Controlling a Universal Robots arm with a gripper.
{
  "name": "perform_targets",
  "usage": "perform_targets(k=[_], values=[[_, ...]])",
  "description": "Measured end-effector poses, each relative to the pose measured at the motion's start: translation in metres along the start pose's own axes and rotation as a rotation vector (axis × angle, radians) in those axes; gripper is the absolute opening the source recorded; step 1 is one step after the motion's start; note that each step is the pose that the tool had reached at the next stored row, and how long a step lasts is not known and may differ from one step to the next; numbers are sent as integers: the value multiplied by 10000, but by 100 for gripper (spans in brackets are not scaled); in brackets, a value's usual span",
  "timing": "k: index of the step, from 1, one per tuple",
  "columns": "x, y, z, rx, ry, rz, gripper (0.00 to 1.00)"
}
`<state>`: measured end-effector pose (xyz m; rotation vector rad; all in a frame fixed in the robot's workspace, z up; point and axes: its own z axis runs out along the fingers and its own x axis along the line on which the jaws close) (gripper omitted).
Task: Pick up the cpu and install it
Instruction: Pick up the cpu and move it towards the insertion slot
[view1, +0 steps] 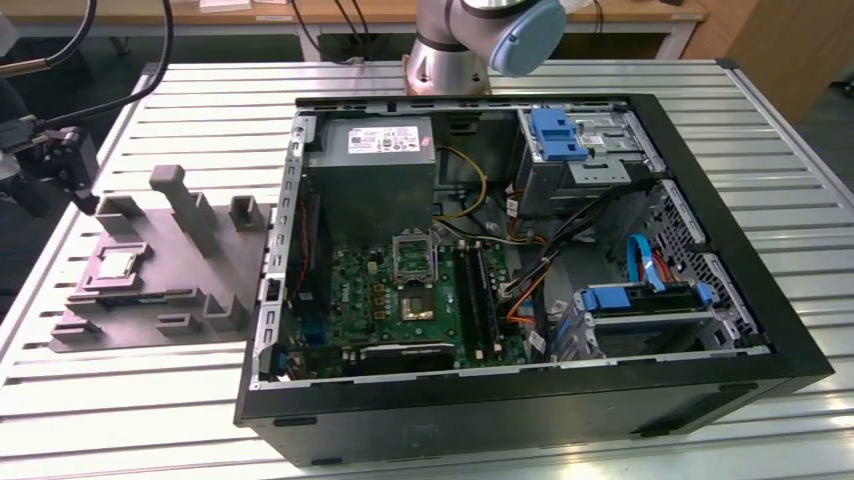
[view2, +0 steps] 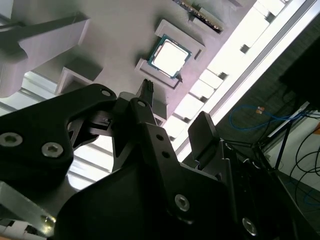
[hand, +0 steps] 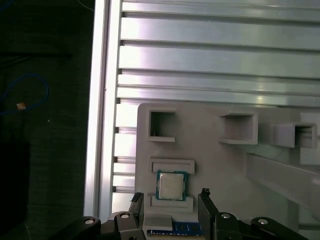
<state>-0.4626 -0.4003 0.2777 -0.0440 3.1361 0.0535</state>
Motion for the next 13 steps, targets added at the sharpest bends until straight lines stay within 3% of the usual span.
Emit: perform_targets(k=[13], values=[[0,-5,129,0,0,3,55]])
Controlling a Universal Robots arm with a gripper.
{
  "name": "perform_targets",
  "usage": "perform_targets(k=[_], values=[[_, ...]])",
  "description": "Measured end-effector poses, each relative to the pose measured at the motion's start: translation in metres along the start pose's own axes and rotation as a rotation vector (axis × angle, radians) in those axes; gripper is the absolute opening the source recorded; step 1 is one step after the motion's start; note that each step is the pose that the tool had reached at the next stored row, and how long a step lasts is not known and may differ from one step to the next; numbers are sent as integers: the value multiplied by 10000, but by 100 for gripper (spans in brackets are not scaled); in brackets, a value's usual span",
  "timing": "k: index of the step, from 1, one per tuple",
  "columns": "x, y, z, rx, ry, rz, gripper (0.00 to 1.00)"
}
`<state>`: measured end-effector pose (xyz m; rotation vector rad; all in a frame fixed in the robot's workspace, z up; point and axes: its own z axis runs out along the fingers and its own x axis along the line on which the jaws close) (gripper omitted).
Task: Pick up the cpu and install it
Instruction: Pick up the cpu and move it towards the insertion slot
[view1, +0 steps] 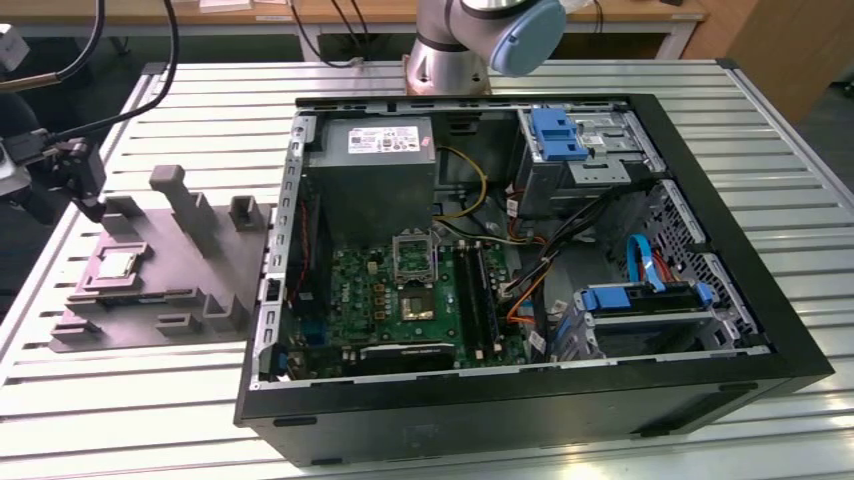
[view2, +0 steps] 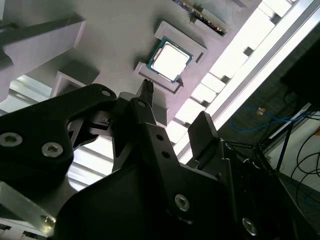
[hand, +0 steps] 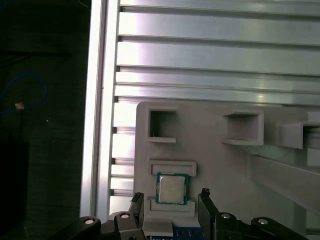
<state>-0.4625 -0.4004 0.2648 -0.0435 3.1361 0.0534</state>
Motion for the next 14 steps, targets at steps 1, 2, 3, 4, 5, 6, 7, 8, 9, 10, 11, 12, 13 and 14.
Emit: perform_targets(k=[1,2,3,4,5,6,7,8,9,10,11,12,13,14], values=[[0,0,7,0,0,0,55],[0,-1,9,1,1,0,55],[0,-1,9,1,2,0,55],[0,-1,9,1,3,0,55],[0,0,9,1,2,0,55],[0,0,10,0,1,0,55],[0,0,11,0,0,0,55],[0,0,10,0,0,0,55],[0,-1,11,0,1,0,55],[0,-1,11,0,0,0,55],[0,0,11,0,1,0,56],[0,0,11,0,0,0,56],[0,-1,12,0,0,0,56],[0,-1,18,-2,-3,0,62]])
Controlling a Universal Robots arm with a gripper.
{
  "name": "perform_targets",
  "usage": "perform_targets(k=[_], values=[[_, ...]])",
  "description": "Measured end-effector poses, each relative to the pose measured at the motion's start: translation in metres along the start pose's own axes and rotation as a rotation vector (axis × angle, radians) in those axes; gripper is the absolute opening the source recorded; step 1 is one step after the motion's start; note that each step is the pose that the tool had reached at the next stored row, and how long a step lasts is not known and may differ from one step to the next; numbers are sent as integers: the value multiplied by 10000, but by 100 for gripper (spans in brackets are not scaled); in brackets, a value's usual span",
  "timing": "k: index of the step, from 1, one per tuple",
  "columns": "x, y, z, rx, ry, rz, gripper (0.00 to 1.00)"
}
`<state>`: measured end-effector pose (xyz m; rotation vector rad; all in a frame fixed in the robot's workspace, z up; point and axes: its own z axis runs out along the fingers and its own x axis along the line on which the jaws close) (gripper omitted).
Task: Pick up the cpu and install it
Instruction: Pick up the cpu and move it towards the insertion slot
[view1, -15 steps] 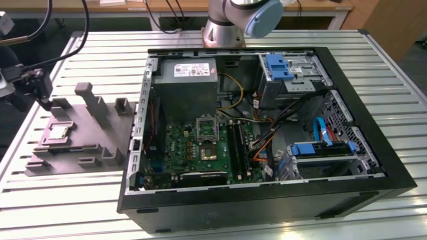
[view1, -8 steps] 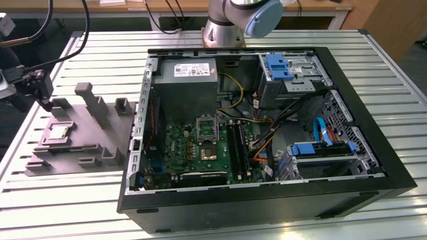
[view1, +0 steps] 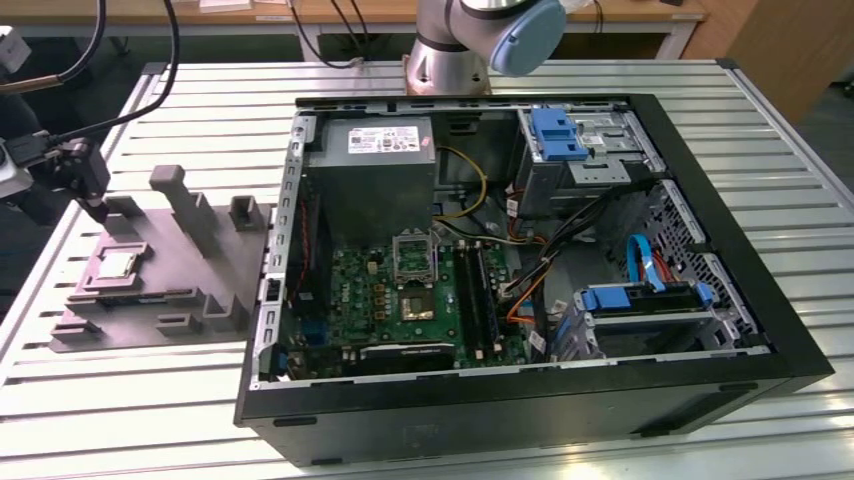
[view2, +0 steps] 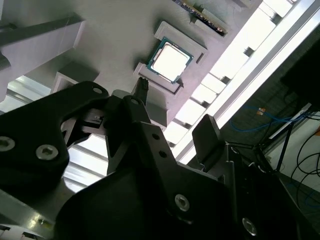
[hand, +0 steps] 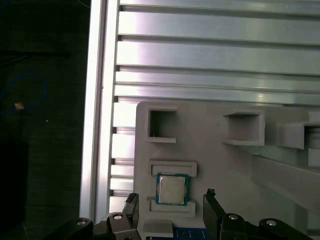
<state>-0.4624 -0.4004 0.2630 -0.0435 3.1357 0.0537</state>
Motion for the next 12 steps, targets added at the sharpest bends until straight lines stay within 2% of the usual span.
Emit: perform_targets(k=[12], values=[[1,-6,159,2,-4,33,62]])
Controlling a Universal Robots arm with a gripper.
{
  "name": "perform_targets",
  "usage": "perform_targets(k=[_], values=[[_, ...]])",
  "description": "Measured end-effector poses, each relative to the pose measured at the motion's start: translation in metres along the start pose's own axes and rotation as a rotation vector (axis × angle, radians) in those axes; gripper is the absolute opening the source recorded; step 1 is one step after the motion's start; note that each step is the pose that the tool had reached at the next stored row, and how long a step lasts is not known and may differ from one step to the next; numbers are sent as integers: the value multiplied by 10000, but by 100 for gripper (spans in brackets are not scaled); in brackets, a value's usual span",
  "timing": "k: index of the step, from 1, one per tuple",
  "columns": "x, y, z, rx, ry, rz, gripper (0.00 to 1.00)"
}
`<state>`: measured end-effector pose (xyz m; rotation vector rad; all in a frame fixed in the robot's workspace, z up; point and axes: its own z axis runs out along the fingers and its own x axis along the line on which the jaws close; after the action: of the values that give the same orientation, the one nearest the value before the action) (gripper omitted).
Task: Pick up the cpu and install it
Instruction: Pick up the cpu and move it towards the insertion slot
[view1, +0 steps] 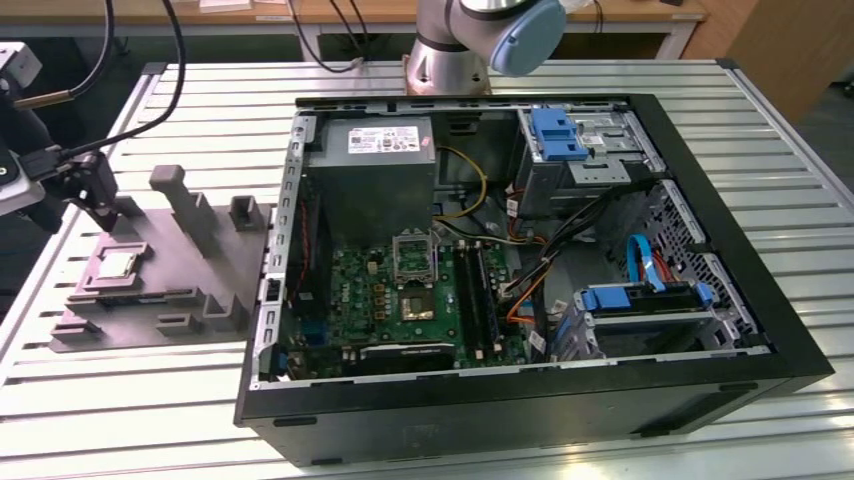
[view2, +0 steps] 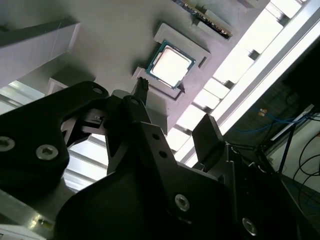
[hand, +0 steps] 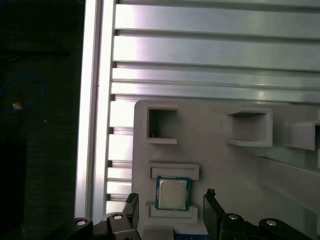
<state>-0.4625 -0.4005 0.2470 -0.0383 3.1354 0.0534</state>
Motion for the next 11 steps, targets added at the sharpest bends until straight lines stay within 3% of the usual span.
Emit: perform_targets(k=[4,11], values=[[0,-2,52,0,0,0,62],[0,-2,59,0,0,0,62]])
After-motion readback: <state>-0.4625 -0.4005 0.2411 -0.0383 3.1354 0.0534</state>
